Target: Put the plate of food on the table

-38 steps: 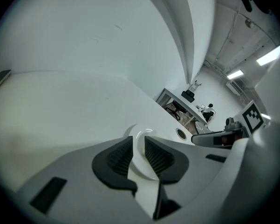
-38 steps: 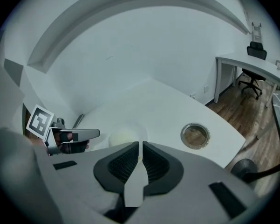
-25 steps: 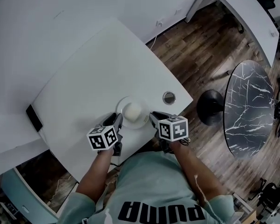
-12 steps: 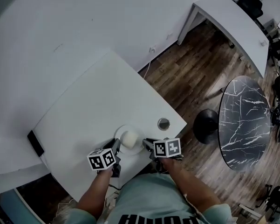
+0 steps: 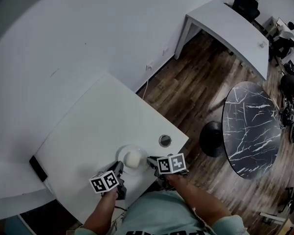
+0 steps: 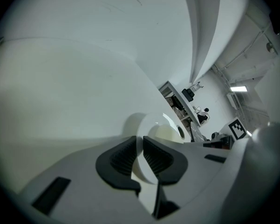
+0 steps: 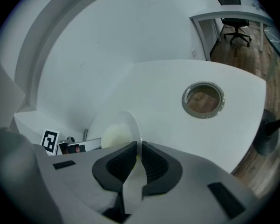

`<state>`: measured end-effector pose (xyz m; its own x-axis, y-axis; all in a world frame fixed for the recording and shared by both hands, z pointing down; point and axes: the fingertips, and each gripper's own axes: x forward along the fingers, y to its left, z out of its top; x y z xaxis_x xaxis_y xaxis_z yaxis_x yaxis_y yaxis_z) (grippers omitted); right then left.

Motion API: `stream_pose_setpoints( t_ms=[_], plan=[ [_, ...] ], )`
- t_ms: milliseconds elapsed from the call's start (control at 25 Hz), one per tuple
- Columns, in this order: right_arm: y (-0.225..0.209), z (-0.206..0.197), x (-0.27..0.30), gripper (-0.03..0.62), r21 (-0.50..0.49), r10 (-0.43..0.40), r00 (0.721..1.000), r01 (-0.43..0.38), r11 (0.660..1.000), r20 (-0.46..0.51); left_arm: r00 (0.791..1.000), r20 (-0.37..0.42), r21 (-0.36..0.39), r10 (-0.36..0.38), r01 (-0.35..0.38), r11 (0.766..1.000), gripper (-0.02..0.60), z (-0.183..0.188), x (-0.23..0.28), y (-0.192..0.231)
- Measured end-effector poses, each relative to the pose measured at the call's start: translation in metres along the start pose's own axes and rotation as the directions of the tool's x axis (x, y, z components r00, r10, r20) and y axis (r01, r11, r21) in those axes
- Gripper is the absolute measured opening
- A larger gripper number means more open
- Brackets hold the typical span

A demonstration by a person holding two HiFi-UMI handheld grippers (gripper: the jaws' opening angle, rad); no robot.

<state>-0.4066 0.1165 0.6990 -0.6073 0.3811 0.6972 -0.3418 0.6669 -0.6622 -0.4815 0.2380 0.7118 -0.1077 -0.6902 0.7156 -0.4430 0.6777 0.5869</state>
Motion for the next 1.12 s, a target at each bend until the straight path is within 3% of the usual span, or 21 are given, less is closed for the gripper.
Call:
stream_pose_setpoints(
  t_ms=[240,640,1120],
  plan=[
    [0.009,0.003,-0.023,0.040,-0.029,0.002,0.999,-0.001,1.000,0.037,0.999,0.028,0.010,-0.035,0.034,0.999,0.051,0.001,-0.015,-0.022],
    [-0.015,0.002,-0.082,0.040,0.012,-0.030,0.989,0.028,1.000,0.148,0.993,-0.011,0.131,-0.113,0.114,0.985,0.049,-0.002,-0.004,-0.087],
    [-0.072,-0.010,-0.165,0.040,0.112,-0.083,0.946,0.050,0.992,0.314,0.978,-0.099,0.289,-0.186,0.207,0.935,0.048,-0.027,0.031,-0.179]
  ],
)
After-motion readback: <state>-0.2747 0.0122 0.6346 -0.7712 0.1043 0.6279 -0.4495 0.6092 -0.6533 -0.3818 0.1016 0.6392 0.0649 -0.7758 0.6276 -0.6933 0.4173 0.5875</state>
